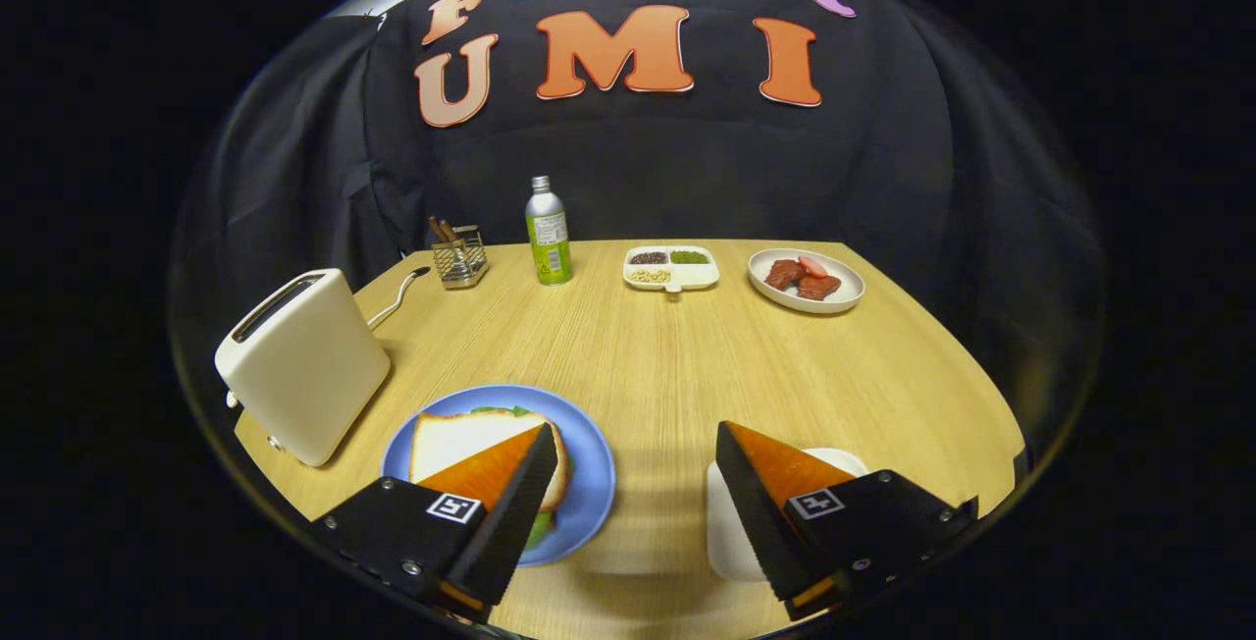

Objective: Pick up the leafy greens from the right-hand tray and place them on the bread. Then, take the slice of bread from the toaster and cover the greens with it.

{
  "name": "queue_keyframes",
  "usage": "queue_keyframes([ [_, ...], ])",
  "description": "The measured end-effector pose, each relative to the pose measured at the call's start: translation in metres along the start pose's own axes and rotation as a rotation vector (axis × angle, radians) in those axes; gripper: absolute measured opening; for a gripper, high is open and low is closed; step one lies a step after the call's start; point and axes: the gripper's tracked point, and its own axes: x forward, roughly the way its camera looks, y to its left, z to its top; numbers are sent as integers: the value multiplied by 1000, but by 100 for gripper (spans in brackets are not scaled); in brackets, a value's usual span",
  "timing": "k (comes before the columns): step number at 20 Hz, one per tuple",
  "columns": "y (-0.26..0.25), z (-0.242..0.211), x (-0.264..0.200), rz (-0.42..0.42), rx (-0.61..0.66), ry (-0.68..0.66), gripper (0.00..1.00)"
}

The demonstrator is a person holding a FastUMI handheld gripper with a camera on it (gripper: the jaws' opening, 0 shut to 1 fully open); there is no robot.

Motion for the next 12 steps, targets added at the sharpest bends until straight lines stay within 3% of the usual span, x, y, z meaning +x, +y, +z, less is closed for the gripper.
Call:
queue_keyframes([
  [12, -83, 73, -56, -73, -41, -238, 97],
])
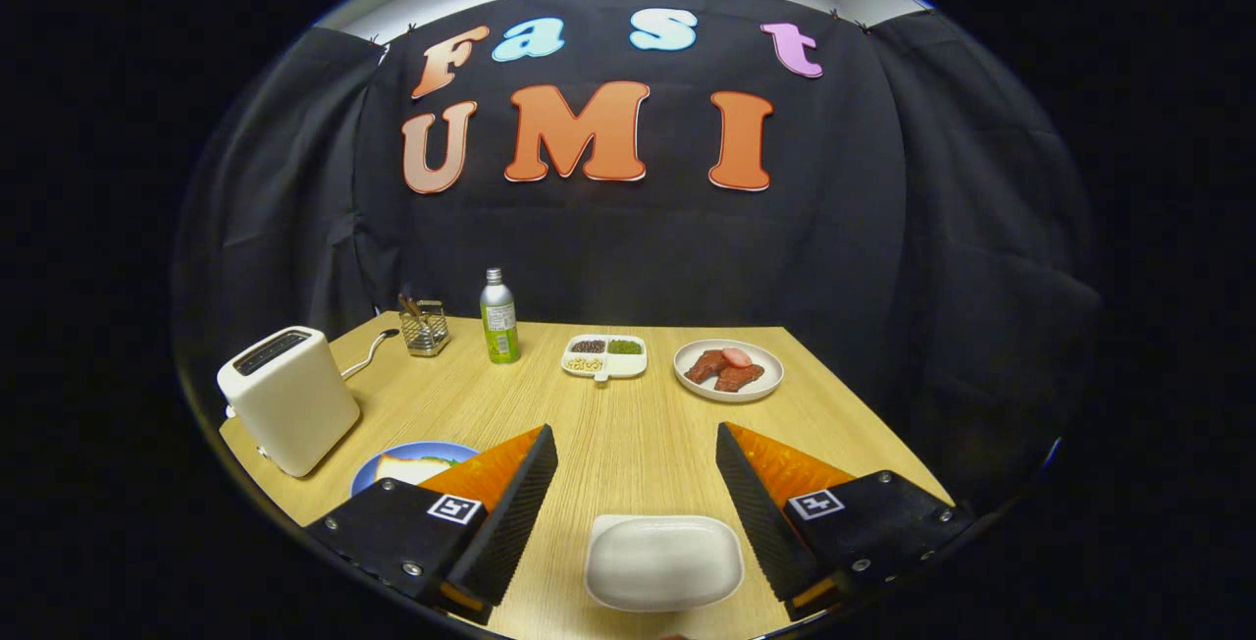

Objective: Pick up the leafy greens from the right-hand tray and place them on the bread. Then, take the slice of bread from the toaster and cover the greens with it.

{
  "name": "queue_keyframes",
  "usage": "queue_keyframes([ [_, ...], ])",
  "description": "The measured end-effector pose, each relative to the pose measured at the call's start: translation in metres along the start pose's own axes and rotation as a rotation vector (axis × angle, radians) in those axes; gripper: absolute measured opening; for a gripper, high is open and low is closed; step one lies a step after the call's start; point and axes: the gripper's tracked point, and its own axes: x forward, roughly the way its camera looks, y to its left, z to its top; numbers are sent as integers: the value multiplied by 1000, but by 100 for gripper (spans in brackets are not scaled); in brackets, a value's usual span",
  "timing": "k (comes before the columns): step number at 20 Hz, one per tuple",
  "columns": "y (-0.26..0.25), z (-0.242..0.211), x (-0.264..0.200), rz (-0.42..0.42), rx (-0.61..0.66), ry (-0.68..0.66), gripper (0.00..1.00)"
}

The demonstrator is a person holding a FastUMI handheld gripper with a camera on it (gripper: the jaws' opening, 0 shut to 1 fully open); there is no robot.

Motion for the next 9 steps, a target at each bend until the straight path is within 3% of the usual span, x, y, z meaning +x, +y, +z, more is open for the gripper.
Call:
queue_keyframes([
  [9, -47, 23, -29, -51, 25, -150, 98],
])
